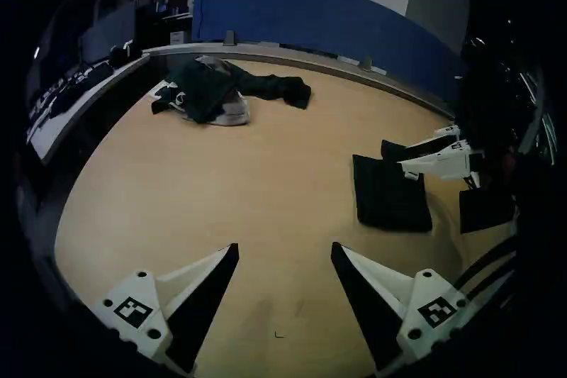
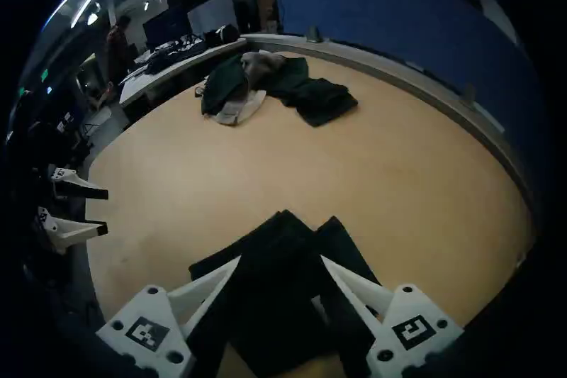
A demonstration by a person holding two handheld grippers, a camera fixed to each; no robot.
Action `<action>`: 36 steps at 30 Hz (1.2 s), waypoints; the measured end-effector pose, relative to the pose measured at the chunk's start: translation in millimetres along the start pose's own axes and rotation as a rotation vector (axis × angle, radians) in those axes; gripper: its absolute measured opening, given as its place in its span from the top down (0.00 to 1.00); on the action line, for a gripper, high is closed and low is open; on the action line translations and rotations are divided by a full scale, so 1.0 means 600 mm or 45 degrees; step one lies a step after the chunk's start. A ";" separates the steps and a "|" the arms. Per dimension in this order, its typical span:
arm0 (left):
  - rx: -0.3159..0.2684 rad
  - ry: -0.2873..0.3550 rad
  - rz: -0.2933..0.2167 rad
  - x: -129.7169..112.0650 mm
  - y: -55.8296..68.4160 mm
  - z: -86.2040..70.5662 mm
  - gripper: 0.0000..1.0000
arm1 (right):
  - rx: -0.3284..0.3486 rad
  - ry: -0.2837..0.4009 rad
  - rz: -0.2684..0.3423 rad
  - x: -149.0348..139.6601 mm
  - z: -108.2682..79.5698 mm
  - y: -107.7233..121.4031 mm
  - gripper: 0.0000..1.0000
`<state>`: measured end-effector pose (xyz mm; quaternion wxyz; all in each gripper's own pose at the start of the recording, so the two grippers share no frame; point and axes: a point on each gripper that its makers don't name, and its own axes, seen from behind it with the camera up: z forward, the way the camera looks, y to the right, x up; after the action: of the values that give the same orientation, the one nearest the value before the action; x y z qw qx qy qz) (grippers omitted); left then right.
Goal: Fold towel
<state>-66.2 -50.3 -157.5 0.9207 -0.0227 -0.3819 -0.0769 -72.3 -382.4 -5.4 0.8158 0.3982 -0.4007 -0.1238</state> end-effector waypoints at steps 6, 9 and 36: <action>0.000 0.000 0.004 0.001 0.002 -0.002 0.03 | -0.002 0.012 -0.011 -0.010 -0.011 -0.004 0.21; 0.002 0.001 0.004 0.002 0.003 -0.002 0.03 | -0.008 0.020 -0.013 -0.019 -0.019 -0.008 0.21; -0.017 0.001 0.023 0.008 0.020 0.004 0.03 | -0.139 -0.061 0.074 -0.207 -0.086 -0.029 0.21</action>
<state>-62.5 -38.7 -152.1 0.9214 -0.0322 -0.3807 -0.0713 -111.7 -300.6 -106.3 0.8298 0.3381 -0.4242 -0.1313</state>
